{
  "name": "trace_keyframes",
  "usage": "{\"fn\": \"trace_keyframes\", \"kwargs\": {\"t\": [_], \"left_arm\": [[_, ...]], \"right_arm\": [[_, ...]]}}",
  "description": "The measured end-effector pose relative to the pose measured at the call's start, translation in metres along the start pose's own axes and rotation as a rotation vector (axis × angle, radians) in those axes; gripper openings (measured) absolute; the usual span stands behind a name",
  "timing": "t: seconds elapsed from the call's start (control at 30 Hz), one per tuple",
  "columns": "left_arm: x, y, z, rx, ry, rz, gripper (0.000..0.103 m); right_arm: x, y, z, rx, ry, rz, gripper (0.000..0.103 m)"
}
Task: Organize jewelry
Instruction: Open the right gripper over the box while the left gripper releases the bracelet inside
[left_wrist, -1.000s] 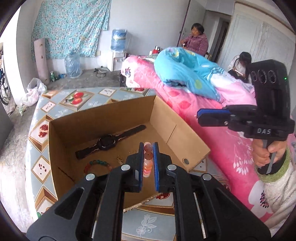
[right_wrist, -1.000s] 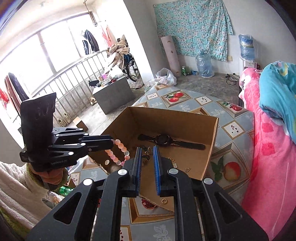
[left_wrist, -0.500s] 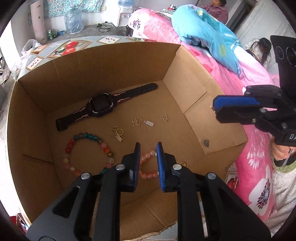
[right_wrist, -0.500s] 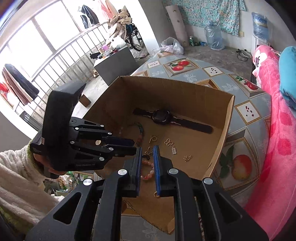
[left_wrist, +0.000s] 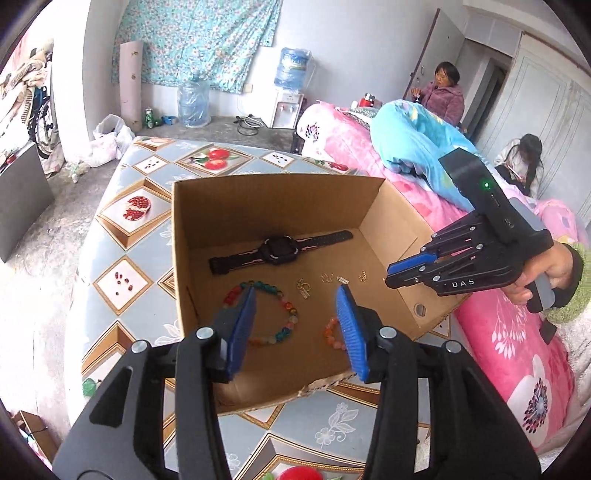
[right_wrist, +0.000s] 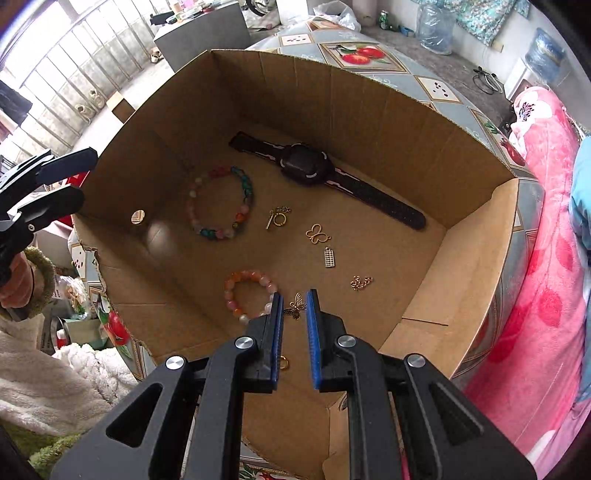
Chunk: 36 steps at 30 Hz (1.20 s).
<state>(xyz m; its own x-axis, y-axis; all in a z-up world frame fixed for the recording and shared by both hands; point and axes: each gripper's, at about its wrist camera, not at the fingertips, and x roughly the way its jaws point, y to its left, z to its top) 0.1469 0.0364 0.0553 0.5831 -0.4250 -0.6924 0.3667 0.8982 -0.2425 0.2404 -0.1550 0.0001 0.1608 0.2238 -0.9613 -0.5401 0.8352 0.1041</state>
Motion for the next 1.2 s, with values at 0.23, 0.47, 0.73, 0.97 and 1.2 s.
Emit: {"fn": "trace_keyframes", "kwargs": {"t": [0.23,0.47,0.73,0.97,1.2], "left_arm": [[-0.011,0.023,-0.013,-0.054,-0.012,0.016,0.047],[-0.017,0.037,-0.022,-0.098,-0.037,0.029,0.050],[-0.020,0.056,-0.033,-0.165,-0.069,0.084,0.060],[0.003,0.064,-0.040,-0.249,-0.020,0.031,0.062],[0.026,0.065,-0.047,-0.315,0.061,-0.063,0.063]], "right_arm": [[0.003,0.003,0.003,0.007,0.029,-0.053,0.013],[-0.031,0.005,-0.004,0.051,-0.067,-0.058,0.014],[-0.104,-0.024,-0.052,0.279,-0.377,-0.072,0.048],[-0.063,-0.055,-0.104,0.559,-0.433,0.086,0.050],[-0.028,-0.040,-0.108,0.566,-0.369,0.028,0.043]]}}
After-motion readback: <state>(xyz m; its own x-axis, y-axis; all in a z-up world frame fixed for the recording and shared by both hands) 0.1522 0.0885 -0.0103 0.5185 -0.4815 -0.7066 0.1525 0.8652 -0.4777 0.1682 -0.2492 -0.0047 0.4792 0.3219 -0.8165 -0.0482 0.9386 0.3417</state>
